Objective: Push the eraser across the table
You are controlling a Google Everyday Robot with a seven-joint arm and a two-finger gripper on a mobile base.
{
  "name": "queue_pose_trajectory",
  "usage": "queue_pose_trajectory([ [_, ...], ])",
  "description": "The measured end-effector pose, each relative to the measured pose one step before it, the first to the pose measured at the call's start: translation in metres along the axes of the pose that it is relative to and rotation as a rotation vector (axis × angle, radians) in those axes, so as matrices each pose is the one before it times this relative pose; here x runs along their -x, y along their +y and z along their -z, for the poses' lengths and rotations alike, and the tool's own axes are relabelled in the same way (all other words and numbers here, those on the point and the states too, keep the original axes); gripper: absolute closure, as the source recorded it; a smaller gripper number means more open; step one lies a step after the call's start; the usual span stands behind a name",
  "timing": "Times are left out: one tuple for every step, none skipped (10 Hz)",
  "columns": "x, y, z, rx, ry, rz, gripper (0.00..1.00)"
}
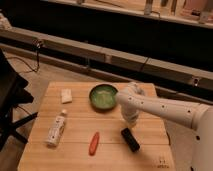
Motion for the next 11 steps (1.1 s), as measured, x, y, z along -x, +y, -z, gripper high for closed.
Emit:
queue_pose_trajectory([
  [0.00001, 0.00025, -0.00007, 0.00025, 0.00124, 0.00294, 0.98],
  [-0.00071, 0.00176, -0.0011, 0.00482, 0.01035, 0.00694, 0.98],
  [-0.00284, 0.00427, -0.00237, 0.00818, 0.00619, -0.00369, 0.98],
  [-0.00473, 0.00501, -0.0033, 0.00907, 0.00516, -0.00581, 0.98],
  [-0.00314, 0.00505, -0.00354, 0.00982, 0.00001, -0.00588, 0.98],
  [0.00023, 0.00368, -0.00231, 0.01044, 0.00224, 0.0012, 0.98],
  [0.00226, 0.00209, -0.00212, 0.00959, 0.00028, 0.00447, 0.98],
  [0.00206, 0.00403, -0.00383, 0.01583, 0.00075, 0.00378, 0.98],
  [0.0025, 0.00193, -0.00172, 0.00761, 0.00091, 0.00443, 0.98],
  [0.00452, 0.0033, -0.00174, 0.0082, 0.00218, 0.00836, 0.98],
  [0.00617, 0.00417, -0.00043, 0.00525, 0.00271, 0.00992, 0.98],
])
